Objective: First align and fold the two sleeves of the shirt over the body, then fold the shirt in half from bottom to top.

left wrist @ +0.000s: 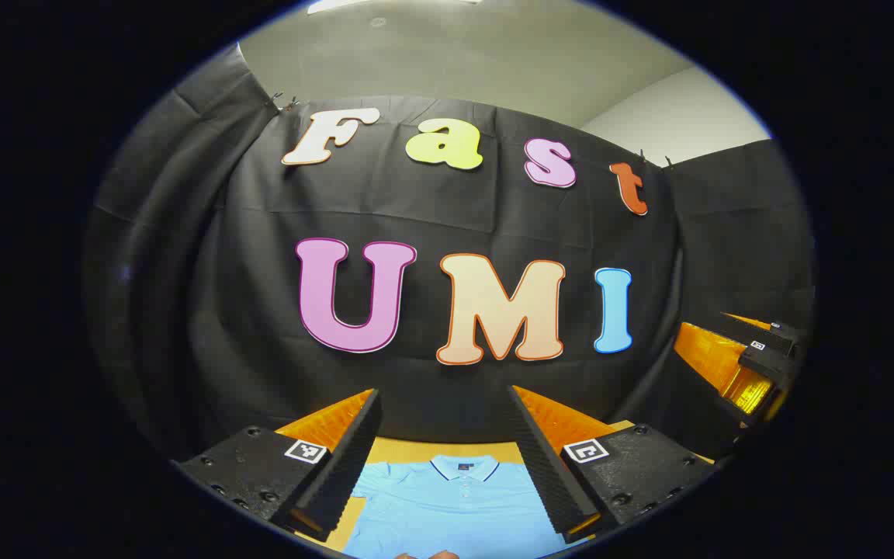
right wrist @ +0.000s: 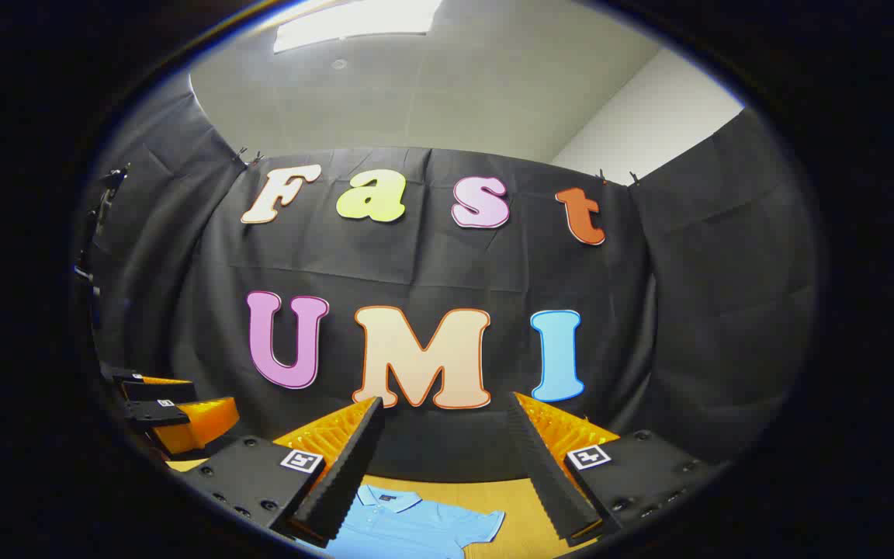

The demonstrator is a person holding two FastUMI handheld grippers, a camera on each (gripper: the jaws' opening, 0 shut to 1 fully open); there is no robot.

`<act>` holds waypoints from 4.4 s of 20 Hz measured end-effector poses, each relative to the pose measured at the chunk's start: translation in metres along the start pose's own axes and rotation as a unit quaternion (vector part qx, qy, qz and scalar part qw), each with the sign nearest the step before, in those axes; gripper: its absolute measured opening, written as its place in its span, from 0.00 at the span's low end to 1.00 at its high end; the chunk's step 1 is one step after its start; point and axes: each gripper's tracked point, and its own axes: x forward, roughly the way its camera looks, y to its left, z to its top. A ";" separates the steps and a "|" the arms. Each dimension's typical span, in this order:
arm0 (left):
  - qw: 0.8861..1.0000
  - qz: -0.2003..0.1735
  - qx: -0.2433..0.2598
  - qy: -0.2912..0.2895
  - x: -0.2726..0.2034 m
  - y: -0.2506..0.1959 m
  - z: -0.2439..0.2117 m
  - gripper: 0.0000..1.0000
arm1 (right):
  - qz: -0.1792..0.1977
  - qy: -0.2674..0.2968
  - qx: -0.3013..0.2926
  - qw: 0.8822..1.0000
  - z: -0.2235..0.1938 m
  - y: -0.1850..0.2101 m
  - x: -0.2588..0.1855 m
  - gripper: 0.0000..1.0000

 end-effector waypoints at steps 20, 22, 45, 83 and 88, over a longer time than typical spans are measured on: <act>1.000 0.013 0.008 -0.015 0.003 0.005 0.008 0.93 | 0.019 0.012 0.001 1.000 -0.015 0.005 0.003 0.98; 1.000 0.011 0.005 -0.017 0.005 0.001 0.009 0.94 | 0.026 0.017 0.004 1.000 -0.020 0.002 0.010 1.00; 0.995 0.073 0.035 0.062 0.022 0.046 -0.057 0.95 | -0.044 0.314 -0.038 0.948 -0.369 -0.107 0.097 1.00; 0.984 0.139 0.026 0.108 -0.005 0.125 -0.095 0.95 | 0.064 0.432 0.061 0.897 -0.498 0.056 0.098 0.03; 0.983 0.132 0.034 0.121 0.012 0.142 -0.116 0.95 | 0.080 0.458 0.035 0.885 -0.507 0.076 0.076 0.19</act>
